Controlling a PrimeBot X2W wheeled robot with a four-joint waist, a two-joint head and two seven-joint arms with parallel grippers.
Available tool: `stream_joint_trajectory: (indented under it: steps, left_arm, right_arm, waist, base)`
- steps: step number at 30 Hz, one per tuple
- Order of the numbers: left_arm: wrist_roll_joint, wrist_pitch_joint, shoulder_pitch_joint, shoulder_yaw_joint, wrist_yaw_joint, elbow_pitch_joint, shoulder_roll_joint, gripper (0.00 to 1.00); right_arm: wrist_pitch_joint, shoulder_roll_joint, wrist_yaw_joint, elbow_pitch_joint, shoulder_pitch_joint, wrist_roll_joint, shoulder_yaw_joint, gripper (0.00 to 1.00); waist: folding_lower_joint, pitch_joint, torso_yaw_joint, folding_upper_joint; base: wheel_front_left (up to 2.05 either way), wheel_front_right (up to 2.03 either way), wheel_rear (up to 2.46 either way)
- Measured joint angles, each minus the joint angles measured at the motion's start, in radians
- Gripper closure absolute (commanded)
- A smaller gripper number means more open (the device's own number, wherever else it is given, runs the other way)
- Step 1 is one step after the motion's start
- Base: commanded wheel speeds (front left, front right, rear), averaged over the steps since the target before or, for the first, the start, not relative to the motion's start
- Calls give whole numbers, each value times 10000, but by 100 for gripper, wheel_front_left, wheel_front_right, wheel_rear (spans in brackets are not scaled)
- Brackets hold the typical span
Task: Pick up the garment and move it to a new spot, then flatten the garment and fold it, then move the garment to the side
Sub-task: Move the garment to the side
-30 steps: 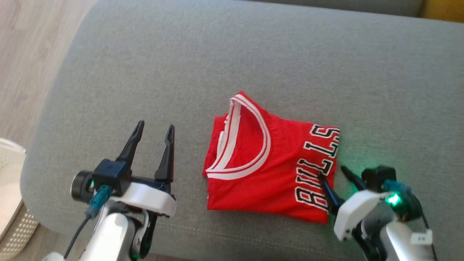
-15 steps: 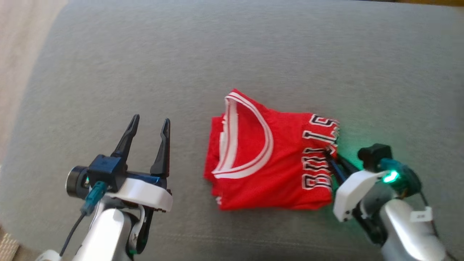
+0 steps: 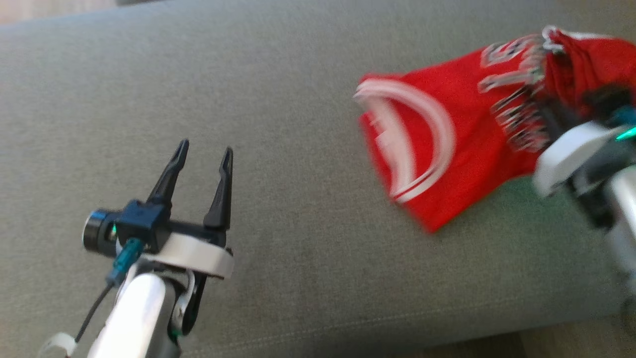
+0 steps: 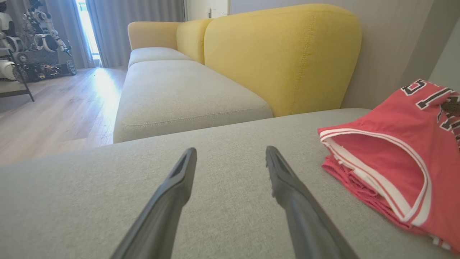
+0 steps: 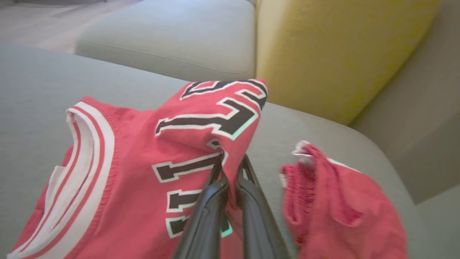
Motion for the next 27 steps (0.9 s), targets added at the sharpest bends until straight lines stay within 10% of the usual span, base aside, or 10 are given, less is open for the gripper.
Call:
stream_joint_trajectory:
  steps: [22, 26, 27]
  left_arm:
    - [178, 115, -1069, -278, -159, -297, 278, 0]
    - [178, 115, -1379, -290, -176, -286, 297, 0]
    - [178, 115, -1436, -291, -176, -286, 305, 0]
  right_arm:
    - [-142, -1860, 0, 740, -1536, 784, -2535, 99]
    - [-123, -1712, 0, 663, -1534, 782, -2842, 0]
    - [-81, -1626, 0, 608, -1534, 779, -3001, 0]
  waist:
    - [2, 2149, -493, 0]
    - [2, 2323, -599, 0]
    - [2, 2338, -621, 0]
  base:
    - [0, 0, 0]
    - [0, 0, 0]
    - [0, 0, 0]
